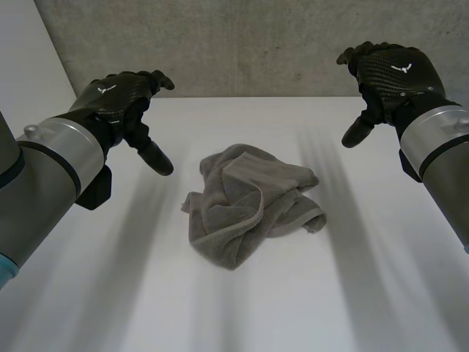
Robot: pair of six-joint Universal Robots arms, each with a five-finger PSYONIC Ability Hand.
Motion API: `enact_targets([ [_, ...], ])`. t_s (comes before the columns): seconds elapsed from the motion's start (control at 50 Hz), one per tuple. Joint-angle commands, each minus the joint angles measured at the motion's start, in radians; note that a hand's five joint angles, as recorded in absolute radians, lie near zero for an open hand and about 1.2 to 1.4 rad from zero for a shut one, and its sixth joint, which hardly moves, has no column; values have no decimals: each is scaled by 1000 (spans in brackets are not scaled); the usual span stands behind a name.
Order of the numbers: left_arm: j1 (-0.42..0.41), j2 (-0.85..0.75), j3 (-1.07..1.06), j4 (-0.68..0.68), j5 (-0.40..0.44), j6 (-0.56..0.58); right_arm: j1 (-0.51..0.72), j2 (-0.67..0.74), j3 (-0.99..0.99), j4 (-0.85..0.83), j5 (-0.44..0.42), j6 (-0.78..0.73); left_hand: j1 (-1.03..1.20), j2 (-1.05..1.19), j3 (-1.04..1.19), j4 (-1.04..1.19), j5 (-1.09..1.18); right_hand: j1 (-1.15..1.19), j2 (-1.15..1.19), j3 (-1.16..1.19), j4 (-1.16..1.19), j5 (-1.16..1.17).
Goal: Fold the towel.
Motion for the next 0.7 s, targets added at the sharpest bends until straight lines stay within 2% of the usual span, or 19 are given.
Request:
enact_targets([
  [0.02,-1,-19,-34,-1,3,-1,1,30,-10,4,-24,-24,-59,-56,-51,-63,-206,-56,-80,-75,-87,-57],
  [0.06,-1,-30,-56,0,6,-1,4,77,-36,8,-97,-99,-56,-53,-48,-60,-203,-56,-80,-75,-87,-57],
  [0.08,-2,-43,-79,0,7,-1,4,77,-36,8,-97,-99,-53,-50,-45,-57,-200,-56,-80,-75,-87,-57],
  [0.12,-7,-62,-102,3,7,-1,13,147,-80,25,-204,-188,-53,-50,-45,-57,-200,-56,-80,-75,-87,-57],
  [0.18,-19,-111,-136,17,11,-2,16,188,-119,41,-251,-230,-50,-47,-42,-54,-197,-56,-80,-75,-87,-57],
  [0.22,-30,-135,-150,26,15,-4,18,284,-206,89,-333,-294,-47,-45,-39,-51,-195,-56,-80,-75,-87,-57],
  [0.24,-41,-158,-162,32,20,-4,18,284,-206,90,-334,-294,-47,-45,-39,-51,-195,-56,-80,-75,-87,-57],
  [0.28,-55,-181,-173,37,26,-4,18,399,-304,137,-393,-346,-47,-45,-39,-51,-195,-56,-80,-75,-87,-57],
  [0.46,-117,-321,-196,141,35,-16,19,625,-507,168,-466,-491,-21,-18,-13,-25,-168,-56,-80,-75,-87,-57],
  [0.54,-131,-362,-191,189,35,-18,39,721,-556,169,-530,-575,33,35,40,28,-115,-56,-80,-75,-87,-57],
  [0.62,-142,-416,-177,224,30,-15,55,764,-568,169,-565,-612,197,199,204,192,49,-37,-61,-56,-68,-38],
  [0.64,-142,-416,-177,224,30,-15,59,780,-574,169,-576,-624,197,199,204,192,49,22,-2,2,-10,20],
  [0.68,-145,-445,-156,233,26,-10,67,795,-588,169,-579,-632,401,403,408,396,253,54,30,35,23,53],
  [0.7,-145,-445,-156,233,26,-10,74,812,-605,169,-582,-633,402,405,410,398,255,127,103,107,96,126],
])
